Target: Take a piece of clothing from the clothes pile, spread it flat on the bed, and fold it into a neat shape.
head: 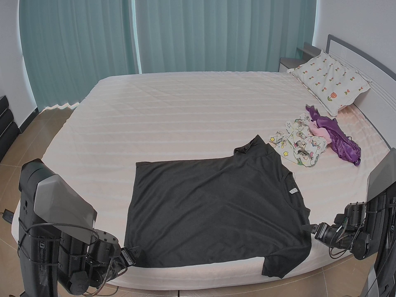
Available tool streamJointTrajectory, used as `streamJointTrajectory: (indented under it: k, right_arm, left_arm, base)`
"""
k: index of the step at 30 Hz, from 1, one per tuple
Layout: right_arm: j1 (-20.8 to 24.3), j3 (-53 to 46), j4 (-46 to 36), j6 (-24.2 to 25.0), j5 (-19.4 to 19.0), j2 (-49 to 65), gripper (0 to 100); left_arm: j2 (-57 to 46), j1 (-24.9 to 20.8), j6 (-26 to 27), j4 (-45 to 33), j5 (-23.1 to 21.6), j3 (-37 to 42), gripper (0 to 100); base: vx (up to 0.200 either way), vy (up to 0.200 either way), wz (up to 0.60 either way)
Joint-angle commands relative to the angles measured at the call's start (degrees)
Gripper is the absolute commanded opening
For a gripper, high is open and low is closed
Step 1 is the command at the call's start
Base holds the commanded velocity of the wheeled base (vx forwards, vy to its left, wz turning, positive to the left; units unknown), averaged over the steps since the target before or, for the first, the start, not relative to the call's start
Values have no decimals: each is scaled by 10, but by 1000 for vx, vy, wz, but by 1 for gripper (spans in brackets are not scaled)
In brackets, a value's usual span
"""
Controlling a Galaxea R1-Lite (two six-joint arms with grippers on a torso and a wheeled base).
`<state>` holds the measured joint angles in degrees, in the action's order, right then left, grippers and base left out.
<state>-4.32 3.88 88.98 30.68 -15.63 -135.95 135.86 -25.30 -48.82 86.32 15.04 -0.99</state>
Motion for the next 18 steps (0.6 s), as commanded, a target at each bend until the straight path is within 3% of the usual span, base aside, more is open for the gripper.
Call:
streamJointTrajectory:
  k: [1,3,12,18]
  right_arm:
    - [4,16,7,53,-18,38,100]
    - [4,19,7,65,-18,38,100]
    - [3,19,7,112,-19,52,100]
    - [4,18,7,125,-19,50,100]
  left_arm:
    - [-4,6,-11,31,10,8,100]
    - [-3,9,-15,33,10,8,100]
    - [-3,24,-17,34,4,6,100]
    - [-2,26,-17,34,4,5,100]
  base:
    - [0,0,0]
    - [0,0,0]
    - [200,0,0]
    - [0,0,0]
